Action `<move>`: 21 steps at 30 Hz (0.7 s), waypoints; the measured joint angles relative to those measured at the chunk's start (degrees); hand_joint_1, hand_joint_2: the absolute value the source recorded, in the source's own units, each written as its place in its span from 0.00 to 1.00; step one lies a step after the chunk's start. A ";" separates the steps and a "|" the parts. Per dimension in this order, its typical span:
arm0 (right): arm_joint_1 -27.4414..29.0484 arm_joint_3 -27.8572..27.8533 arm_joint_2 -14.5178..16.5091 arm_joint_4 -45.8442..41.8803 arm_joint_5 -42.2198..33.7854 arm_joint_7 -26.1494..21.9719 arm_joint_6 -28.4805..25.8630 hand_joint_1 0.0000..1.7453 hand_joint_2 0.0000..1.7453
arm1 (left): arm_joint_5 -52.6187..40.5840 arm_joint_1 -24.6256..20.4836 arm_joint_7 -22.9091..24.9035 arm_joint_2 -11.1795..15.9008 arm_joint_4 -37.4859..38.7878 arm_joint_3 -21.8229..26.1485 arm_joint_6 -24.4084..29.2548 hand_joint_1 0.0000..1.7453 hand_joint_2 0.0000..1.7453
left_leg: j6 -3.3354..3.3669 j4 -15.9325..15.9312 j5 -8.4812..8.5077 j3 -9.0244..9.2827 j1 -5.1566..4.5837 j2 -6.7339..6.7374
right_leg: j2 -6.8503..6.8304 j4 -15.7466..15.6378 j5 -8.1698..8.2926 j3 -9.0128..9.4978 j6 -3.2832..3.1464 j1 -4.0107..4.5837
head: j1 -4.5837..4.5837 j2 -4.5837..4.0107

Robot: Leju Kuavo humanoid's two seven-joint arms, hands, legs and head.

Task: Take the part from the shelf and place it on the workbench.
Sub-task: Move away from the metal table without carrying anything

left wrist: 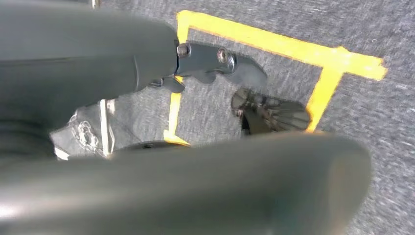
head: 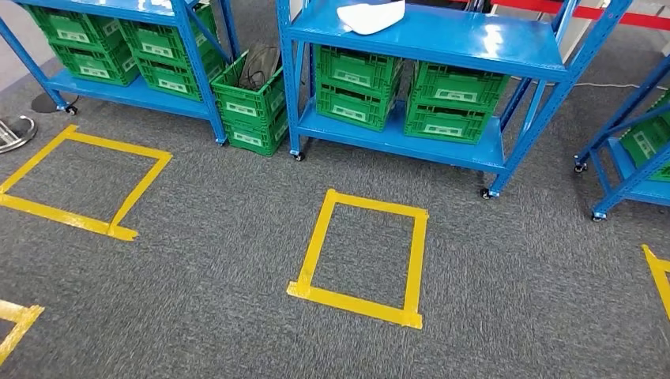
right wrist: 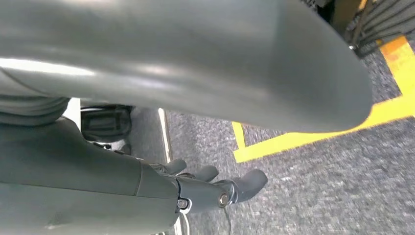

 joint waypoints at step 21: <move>0.18 0.00 -0.22 -0.11 -0.22 -0.18 -0.55 0.00 0.00 | 0.14 0.44 0.52 -0.28 0.32 0.15 0.48 0.00 0.00 | -1.06 -0.62 2.44 -2.45 2.16 -1.60 | 2.64 5.12 -2.56 2.57 2.37 -1.61 | -1.69 0.00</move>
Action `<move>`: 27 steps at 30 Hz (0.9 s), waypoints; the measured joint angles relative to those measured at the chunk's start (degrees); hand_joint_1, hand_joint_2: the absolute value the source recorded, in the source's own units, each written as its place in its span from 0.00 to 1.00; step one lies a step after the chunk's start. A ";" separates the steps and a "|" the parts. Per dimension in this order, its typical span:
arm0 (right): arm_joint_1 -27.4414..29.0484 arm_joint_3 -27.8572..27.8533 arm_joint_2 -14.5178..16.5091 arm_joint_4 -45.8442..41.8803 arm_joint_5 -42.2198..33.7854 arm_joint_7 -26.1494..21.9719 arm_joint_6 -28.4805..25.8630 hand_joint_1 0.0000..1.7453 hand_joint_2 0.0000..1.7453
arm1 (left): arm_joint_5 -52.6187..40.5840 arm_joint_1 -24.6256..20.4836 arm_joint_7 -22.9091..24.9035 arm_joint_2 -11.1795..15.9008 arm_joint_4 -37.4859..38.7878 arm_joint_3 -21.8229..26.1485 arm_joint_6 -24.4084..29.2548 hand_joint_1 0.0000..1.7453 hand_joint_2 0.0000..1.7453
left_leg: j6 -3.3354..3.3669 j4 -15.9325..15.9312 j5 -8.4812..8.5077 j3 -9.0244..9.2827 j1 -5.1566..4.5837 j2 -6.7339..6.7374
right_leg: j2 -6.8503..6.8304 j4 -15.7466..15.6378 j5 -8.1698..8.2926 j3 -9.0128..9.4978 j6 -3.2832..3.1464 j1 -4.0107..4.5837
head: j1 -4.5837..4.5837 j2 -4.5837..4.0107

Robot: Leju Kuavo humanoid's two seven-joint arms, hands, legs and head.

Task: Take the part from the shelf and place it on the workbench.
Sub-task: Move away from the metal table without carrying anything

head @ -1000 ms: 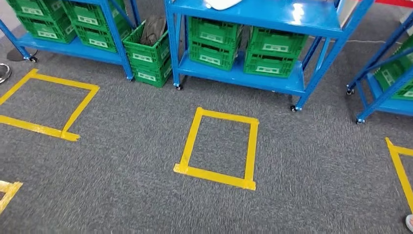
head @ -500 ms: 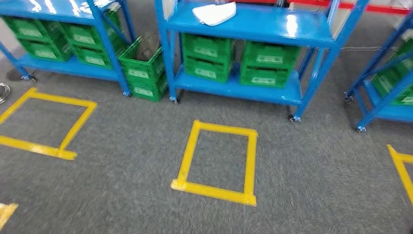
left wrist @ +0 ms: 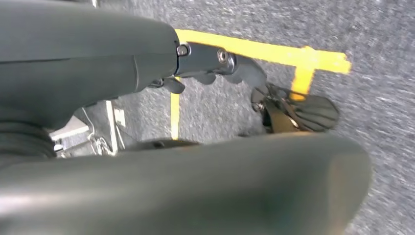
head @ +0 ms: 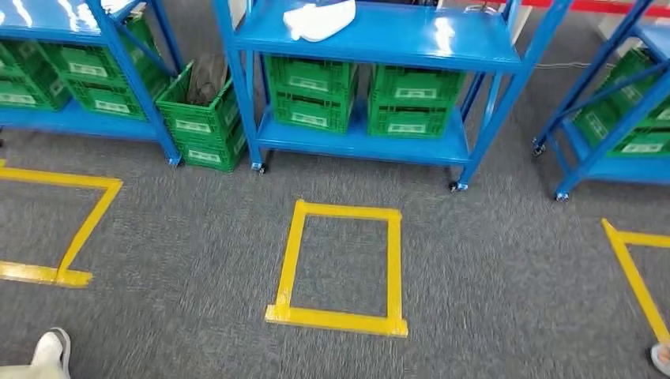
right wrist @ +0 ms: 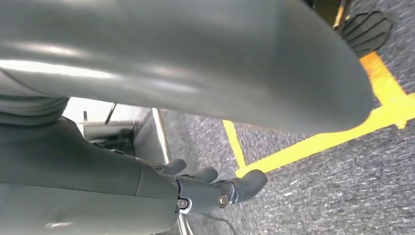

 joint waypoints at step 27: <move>0.22 0.02 0.22 0.19 0.19 0.61 0.58 0.00 0.00 | -0.27 -0.29 -0.24 0.15 0.37 0.01 0.37 0.00 0.00 | -0.04 2.52 0.01 -3.86 -1.41 0.43 | -0.20 -6.07 -0.43 4.88 -1.88 1.21 | -1.46 0.00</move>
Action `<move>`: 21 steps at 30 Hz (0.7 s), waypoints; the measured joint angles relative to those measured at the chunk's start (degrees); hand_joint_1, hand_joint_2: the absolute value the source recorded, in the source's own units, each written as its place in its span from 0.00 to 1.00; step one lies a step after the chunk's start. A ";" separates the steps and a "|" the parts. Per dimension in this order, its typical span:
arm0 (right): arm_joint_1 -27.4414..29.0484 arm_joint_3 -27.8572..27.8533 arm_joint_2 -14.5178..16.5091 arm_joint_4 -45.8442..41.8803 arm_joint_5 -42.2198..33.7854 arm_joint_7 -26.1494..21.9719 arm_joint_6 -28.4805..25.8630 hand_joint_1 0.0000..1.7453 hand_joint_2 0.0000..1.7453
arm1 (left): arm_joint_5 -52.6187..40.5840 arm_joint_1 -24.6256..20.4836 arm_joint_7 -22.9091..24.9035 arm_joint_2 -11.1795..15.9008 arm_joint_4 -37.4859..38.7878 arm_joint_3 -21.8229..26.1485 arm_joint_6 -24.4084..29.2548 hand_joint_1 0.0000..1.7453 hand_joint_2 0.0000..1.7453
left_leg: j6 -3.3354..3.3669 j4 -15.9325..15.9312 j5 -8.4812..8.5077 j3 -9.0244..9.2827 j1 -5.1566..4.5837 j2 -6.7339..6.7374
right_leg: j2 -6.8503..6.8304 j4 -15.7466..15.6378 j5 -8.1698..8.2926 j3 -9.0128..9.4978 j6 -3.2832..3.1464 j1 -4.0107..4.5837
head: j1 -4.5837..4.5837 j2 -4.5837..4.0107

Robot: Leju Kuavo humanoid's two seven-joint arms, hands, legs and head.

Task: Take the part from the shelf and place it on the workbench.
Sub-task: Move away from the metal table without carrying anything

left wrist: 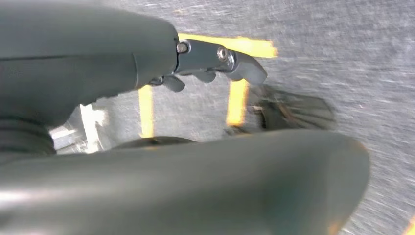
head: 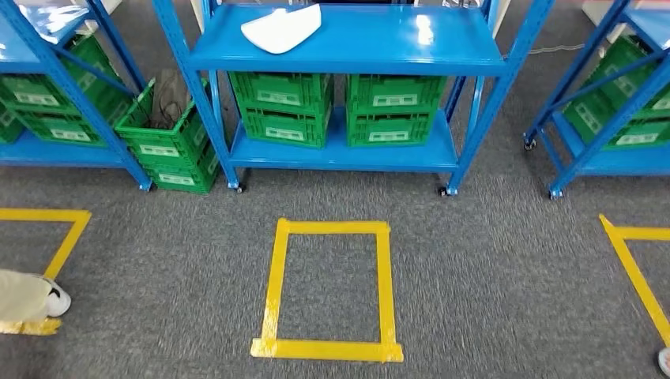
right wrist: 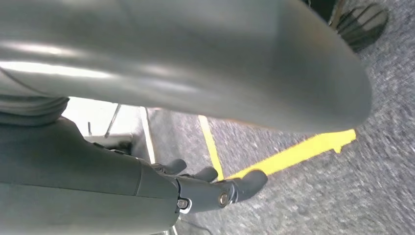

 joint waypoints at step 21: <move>-0.43 0.29 -0.15 0.09 0.66 0.17 0.17 0.00 0.00 | 0.03 -0.95 0.10 -0.16 0.14 -0.01 -0.12 0.00 0.00 | -1.93 10.39 -9.31 1.85 0.89 -0.03 | -0.91 0.50 5.83 -7.60 -1.11 -0.74 | 0.82 0.00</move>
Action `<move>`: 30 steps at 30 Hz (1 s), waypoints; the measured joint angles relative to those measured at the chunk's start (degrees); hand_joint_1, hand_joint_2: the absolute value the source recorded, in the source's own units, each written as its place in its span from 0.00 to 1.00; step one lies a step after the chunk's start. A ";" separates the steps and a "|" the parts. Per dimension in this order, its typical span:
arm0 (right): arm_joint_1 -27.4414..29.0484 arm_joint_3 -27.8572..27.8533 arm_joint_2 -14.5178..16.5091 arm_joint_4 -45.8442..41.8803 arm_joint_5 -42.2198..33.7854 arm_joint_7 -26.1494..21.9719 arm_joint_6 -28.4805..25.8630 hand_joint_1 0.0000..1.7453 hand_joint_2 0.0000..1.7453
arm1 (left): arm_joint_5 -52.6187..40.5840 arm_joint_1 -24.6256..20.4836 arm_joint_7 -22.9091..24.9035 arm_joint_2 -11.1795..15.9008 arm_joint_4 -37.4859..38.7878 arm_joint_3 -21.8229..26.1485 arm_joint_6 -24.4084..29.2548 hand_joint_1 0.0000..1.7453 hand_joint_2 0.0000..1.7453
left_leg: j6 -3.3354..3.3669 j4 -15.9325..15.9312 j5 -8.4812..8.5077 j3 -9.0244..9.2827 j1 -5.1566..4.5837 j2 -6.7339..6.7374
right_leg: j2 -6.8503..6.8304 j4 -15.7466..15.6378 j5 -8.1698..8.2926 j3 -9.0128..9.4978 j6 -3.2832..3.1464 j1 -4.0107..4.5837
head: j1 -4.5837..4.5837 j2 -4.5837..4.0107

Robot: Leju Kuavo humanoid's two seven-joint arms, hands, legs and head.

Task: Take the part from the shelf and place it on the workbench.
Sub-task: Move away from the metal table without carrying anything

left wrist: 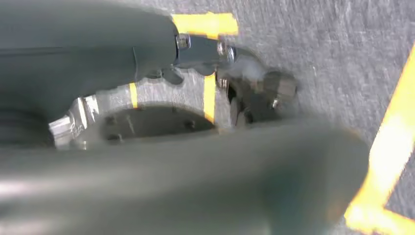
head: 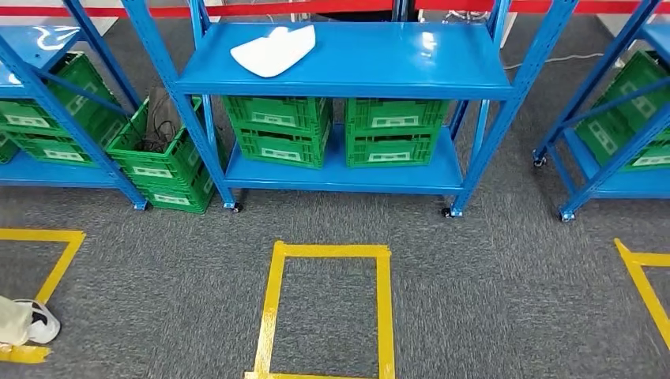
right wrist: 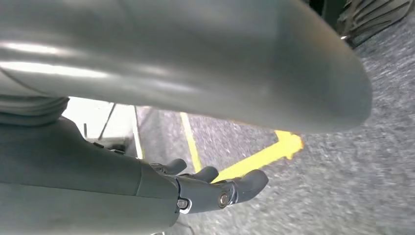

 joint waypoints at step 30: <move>0.08 0.55 -0.63 0.01 0.04 0.12 0.03 0.00 0.00 | 0.16 0.46 0.15 -0.28 -0.01 0.04 0.04 0.00 0.00 | 1.08 -6.19 5.92 -2.60 -0.57 -0.03 | 0.08 -4.76 1.54 2.81 -0.79 1.03 | 1.00 0.00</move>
